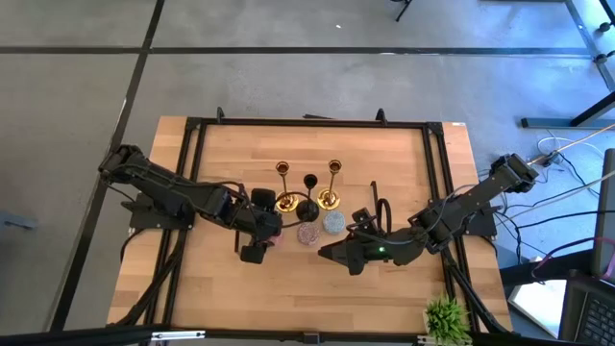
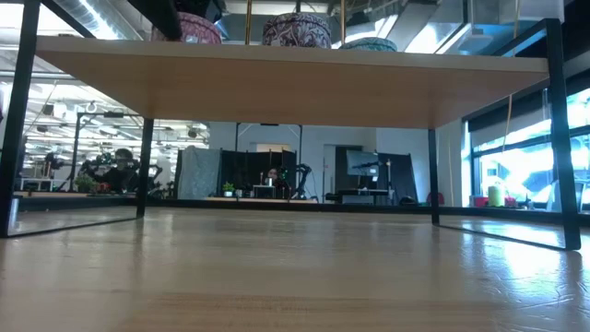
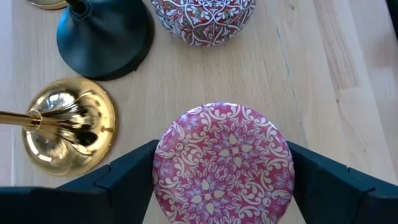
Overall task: Pick & Place candle stick holders
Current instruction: Put the pink scented candle on the shelf
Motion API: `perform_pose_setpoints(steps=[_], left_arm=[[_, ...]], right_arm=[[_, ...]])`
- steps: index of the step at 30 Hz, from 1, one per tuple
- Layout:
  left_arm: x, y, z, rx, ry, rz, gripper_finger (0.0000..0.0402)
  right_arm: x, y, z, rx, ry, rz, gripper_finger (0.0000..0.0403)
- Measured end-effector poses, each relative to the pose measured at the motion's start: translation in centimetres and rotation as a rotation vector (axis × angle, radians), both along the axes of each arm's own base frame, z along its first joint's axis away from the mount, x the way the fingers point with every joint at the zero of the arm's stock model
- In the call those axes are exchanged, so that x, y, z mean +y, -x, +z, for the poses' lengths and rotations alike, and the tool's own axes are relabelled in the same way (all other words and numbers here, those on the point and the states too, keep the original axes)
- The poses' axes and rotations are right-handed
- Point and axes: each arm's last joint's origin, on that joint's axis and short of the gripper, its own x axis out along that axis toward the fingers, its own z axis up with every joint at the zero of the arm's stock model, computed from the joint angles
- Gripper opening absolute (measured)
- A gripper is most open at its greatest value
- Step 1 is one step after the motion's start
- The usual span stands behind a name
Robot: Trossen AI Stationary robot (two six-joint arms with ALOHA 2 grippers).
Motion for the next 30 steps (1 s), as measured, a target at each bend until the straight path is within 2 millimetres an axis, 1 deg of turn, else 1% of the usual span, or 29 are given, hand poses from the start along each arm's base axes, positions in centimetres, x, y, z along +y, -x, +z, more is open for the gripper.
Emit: perform_pose_setpoints(steps=[14,21,26,30], left_arm=[[0.09,-0.02,0.02,-0.010,-0.021,0.025,0.0323],[0.06,-0.01,0.01,-0.010,0.002,0.056,0.0323],[-0.28,0.09,0.02,-0.011,0.008,0.045,0.0323],[-0.74,0.24,0.03,-0.012,0.008,0.029,0.0337]], right_arm=[[-0.02,-0.01,0.00,-0.001,0.002,-0.006,0.0146],[-0.03,0.00,0.00,-0.001,0.003,-0.008,0.0146],[-0.03,-0.01,0.00,-0.001,0.003,-0.009,0.0146],[-0.03,-0.01,0.00,-0.001,0.003,-0.009,0.0146]])
